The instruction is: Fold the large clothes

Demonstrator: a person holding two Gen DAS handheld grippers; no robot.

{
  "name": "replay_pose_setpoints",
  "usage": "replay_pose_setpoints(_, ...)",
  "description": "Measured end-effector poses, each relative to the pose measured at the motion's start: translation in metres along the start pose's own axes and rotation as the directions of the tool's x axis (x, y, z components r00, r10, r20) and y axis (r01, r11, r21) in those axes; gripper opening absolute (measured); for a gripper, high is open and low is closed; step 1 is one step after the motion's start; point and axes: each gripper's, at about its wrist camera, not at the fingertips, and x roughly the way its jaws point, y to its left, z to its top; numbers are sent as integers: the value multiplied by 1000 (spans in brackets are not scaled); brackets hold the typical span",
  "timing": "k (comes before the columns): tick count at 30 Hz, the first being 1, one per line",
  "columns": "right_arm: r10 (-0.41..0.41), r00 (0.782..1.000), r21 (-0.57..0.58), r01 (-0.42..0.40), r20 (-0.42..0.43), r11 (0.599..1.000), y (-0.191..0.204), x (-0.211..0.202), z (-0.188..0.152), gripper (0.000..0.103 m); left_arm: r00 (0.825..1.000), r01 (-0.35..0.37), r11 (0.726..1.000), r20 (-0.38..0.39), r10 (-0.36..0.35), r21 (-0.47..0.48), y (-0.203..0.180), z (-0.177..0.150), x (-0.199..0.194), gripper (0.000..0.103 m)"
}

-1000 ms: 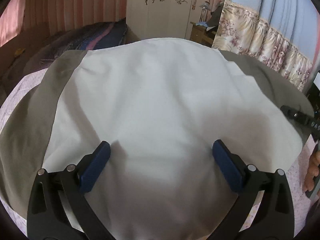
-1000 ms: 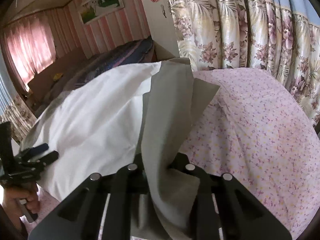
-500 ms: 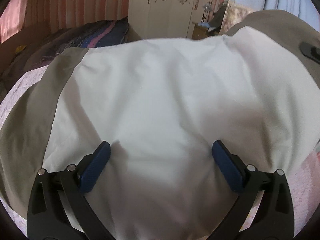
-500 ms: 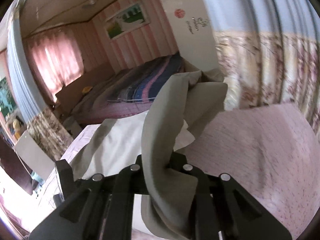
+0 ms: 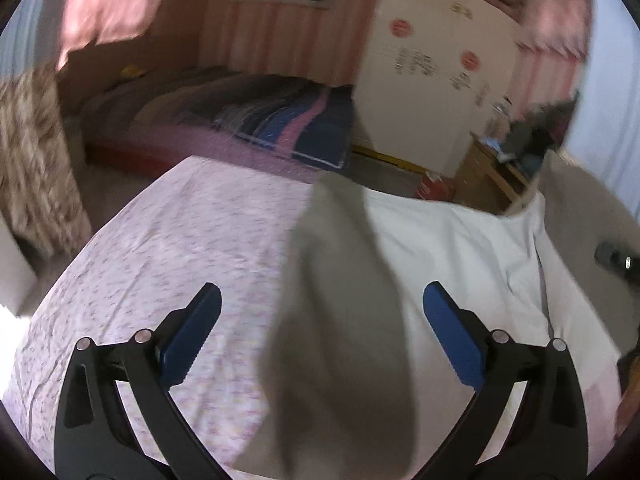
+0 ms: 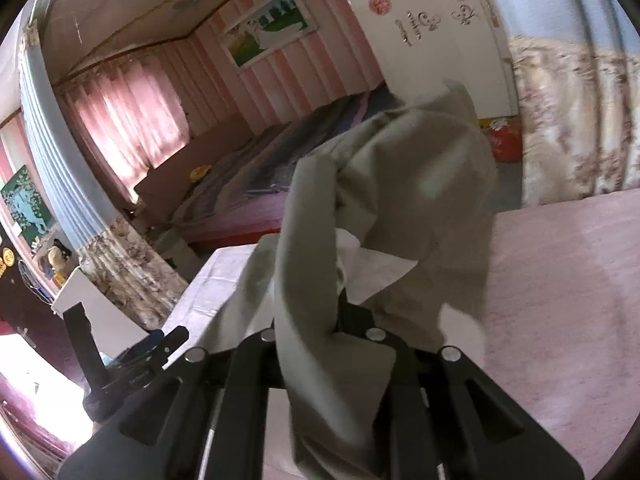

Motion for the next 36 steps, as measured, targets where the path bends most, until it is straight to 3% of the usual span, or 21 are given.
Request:
replay_pose_setpoints(4, 14, 999, 16, -13, -52, 1000, 19, 40, -14, 11, 1000, -28, 999, 2, 28, -23, 19, 0, -1, 100)
replay_pose_setpoints(8, -22, 991, 4, 23, -129, 1000, 34, 87, -40, 11, 999, -36, 999, 13, 37, -32, 31, 5, -7, 100)
replay_pose_setpoints(12, -211, 964, -198, 179, -159, 964, 60, 126, -76, 15, 999, -31, 997, 25, 33, -69, 47, 9, -16, 100)
replay_pose_setpoints(14, -248, 960, -253, 210, -129, 944, 68, 127, -83, 20, 1000, -28, 996, 13, 29, -89, 54, 9, -14, 100)
replay_pose_setpoints(16, -222, 967, -258, 185, -123, 948, 74, 119, -82, 39, 1000, -23, 995, -4, 23, -95, 59, 8, -8, 100)
replay_pose_setpoints(18, -196, 977, -269, 166, -89, 949, 83, 99, -78, 80, 1000, -24, 994, -13, 23, -111, 62, 8, -5, 100)
replay_pose_setpoints(19, -194, 980, -284, 172, -49, 943, 87, 83, -75, 84, 1000, -22, 993, -13, 20, -115, 63, 8, -5, 100)
replay_pose_setpoints(24, -114, 990, -321, 136, 88, 937, 87, -2, -62, 89, 1000, -1, 995, 3, 1, -97, 50, 10, -14, 100)
replay_pose_setpoints(26, -146, 975, -362, 198, 166, 911, 81, -34, -61, 96, 1000, 11, 998, 10, -10, -66, 31, 9, -21, 100)
replay_pose_setpoints(28, -224, 942, -368, 307, 251, 877, 62, -59, -66, 99, 999, 50, 999, 21, -49, -11, 8, 7, -29, 100)
replay_pose_setpoints(30, -282, 917, -312, 365, 282, 877, 32, -76, -69, 99, 992, 107, 991, 54, -111, 74, -34, 2, -46, 100)
replay_pose_setpoints(33, -333, 896, -158, 390, 295, 907, -15, -91, -69, 99, 977, 166, 971, 106, -186, 172, -82, -10, -66, 100)
replay_pose_setpoints(36, -328, 907, -92, 362, 265, 928, -46, -99, -63, 99, 971, 166, 950, 122, -204, 266, -125, -26, -69, 100)
